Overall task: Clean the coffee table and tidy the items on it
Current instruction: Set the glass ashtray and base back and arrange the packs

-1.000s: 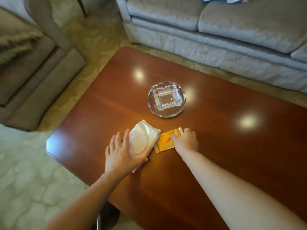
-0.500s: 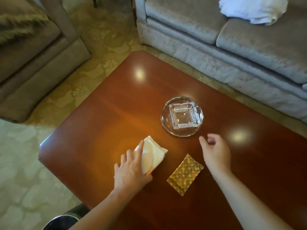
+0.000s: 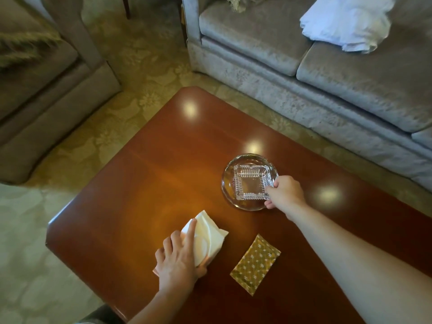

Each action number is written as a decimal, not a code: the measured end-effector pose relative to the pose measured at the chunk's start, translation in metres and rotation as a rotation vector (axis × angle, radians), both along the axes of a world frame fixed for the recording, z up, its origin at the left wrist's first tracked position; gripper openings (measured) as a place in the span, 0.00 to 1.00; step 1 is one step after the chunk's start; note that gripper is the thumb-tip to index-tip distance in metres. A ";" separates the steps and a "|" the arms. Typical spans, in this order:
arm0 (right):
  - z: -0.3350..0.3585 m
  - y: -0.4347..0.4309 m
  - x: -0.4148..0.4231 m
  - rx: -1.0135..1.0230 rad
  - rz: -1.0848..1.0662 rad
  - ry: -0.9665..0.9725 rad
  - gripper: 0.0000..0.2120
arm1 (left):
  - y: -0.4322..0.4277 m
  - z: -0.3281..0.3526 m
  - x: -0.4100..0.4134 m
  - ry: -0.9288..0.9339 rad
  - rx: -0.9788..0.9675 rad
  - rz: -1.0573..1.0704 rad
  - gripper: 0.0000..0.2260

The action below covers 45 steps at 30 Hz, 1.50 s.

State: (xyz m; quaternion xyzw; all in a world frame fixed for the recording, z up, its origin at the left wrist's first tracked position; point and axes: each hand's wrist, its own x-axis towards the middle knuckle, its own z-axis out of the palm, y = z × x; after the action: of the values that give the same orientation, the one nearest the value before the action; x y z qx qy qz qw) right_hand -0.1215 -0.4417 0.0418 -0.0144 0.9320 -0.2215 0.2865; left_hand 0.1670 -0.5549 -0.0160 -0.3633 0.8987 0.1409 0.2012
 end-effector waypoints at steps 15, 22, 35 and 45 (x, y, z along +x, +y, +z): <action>-0.003 -0.040 0.029 -0.313 -0.119 0.162 0.14 | -0.045 0.060 -0.146 0.688 0.529 0.384 0.38; -0.014 -0.090 0.034 -0.372 -0.056 0.180 0.16 | -0.123 0.037 -0.179 0.678 0.629 0.568 0.09; -0.028 0.008 0.034 -0.018 -0.368 0.072 0.32 | -0.231 0.008 -0.227 0.653 0.463 0.570 0.11; -0.044 -0.008 0.027 -0.090 -0.348 -0.094 0.13 | -0.238 -0.011 -0.216 0.589 0.439 0.463 0.08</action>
State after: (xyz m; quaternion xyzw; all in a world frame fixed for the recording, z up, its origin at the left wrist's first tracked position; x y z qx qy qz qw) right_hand -0.0949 -0.4497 -0.0019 0.1445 0.8953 -0.3095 0.2860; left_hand -0.0488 -0.7932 -0.0265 -0.4480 0.7614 0.4677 -0.0281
